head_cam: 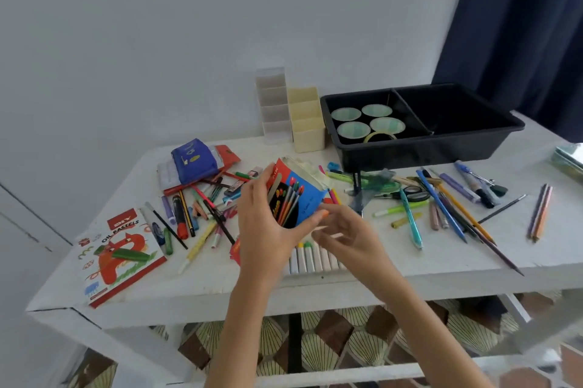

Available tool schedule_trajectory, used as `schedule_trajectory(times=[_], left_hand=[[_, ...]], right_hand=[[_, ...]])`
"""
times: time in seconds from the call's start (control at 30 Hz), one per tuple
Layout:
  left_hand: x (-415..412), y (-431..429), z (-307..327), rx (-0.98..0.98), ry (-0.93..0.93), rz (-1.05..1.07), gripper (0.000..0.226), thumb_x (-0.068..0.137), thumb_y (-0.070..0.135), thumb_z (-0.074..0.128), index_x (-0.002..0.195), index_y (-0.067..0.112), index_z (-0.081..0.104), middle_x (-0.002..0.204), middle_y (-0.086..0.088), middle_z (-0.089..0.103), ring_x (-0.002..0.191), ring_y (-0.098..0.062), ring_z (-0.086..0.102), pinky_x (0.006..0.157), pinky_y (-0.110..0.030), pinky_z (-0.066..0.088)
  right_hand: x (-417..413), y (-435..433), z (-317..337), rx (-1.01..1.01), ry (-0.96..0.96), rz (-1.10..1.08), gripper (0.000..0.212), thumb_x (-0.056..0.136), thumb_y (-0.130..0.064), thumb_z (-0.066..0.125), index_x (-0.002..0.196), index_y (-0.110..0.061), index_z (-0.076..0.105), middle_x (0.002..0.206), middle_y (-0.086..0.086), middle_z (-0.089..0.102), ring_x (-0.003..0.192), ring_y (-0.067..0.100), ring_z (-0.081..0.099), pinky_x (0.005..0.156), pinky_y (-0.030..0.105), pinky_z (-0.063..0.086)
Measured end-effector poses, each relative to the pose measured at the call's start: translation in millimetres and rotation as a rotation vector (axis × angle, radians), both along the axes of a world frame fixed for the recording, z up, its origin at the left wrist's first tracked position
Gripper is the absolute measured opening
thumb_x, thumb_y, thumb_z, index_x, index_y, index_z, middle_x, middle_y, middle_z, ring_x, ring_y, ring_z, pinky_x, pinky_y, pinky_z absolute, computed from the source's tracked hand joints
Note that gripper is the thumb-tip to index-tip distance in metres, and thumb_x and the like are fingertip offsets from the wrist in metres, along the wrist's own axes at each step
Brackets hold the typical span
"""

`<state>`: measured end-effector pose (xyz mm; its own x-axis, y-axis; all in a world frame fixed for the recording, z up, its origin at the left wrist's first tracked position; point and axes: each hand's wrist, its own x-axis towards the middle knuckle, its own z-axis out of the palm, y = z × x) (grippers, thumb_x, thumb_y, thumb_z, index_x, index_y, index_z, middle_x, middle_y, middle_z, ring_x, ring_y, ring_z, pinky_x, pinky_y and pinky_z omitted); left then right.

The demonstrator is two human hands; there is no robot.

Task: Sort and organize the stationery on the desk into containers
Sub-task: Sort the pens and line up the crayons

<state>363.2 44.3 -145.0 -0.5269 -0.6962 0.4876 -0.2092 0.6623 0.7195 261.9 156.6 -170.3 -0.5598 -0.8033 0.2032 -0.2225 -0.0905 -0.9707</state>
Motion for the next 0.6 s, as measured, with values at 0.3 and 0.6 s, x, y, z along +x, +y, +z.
schedule_trajectory(times=[0.3, 0.6], left_hand=[[30, -32, -18, -0.079, -0.327, 0.022, 0.101, 0.055, 0.076, 0.067, 0.138, 0.029, 0.036, 0.115, 0.009, 0.040, 0.108, -0.007, 0.041, 0.096, -0.042, 0.045], [47, -57, -37, -0.044, -0.544, 0.010, 0.107, 0.051, 0.072, 0.072, 0.141, 0.029, 0.035, 0.119, 0.005, 0.040, 0.108, -0.007, 0.038, 0.100, -0.040, 0.038]], right_hand=[[-54, 1, -40, 0.535, 0.575, 0.060, 0.049, 0.086, -0.039, 0.064, 0.131, -0.029, 0.049, 0.131, -0.010, 0.050, 0.124, 0.011, 0.040, 0.101, 0.025, 0.033], [-55, -9, -57, 0.576, 0.805, 0.267, 0.085, 0.073, -0.059, 0.068, 0.143, -0.031, 0.030, 0.137, -0.011, 0.040, 0.124, 0.006, 0.030, 0.108, 0.027, 0.021]])
